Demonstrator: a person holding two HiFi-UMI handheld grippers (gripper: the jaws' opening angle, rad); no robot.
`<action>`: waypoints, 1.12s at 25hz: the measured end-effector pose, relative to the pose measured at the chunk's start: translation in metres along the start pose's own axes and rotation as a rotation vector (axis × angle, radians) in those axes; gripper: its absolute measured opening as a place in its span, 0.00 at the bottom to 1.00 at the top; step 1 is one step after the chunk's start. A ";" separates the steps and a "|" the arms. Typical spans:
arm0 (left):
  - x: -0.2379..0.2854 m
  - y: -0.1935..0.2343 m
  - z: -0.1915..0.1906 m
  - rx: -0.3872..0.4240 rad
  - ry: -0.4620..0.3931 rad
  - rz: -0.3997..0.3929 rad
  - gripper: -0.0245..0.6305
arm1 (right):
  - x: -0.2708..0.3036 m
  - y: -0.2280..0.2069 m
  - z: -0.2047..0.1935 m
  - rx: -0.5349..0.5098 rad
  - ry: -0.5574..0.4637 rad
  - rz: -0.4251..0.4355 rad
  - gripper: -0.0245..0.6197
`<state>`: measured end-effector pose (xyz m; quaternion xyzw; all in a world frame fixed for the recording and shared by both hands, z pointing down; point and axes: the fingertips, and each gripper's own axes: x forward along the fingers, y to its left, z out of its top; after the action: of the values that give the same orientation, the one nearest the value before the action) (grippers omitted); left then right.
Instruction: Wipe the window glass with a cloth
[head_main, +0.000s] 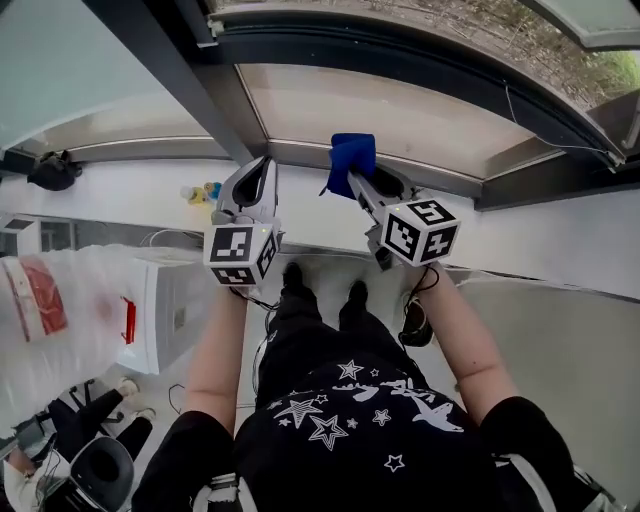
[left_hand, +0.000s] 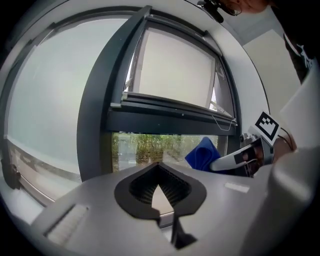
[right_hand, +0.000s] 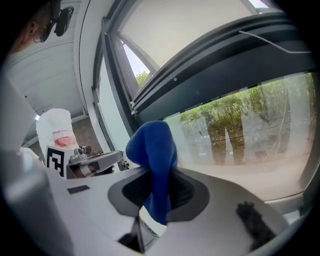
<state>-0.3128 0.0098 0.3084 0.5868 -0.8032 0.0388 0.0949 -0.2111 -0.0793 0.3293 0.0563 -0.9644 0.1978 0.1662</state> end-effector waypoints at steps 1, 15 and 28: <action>0.004 0.012 -0.001 0.020 0.004 -0.004 0.05 | 0.016 0.003 0.004 -0.004 -0.004 -0.005 0.15; 0.025 0.127 -0.019 -0.035 -0.004 -0.047 0.05 | 0.211 0.031 0.025 -0.066 -0.037 -0.032 0.15; 0.053 0.121 -0.032 -0.039 -0.005 -0.056 0.05 | 0.254 -0.005 0.032 -0.107 -0.098 -0.056 0.16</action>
<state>-0.4402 0.0029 0.3566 0.6073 -0.7872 0.0190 0.1054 -0.4578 -0.1078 0.3899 0.0837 -0.9786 0.1386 0.1271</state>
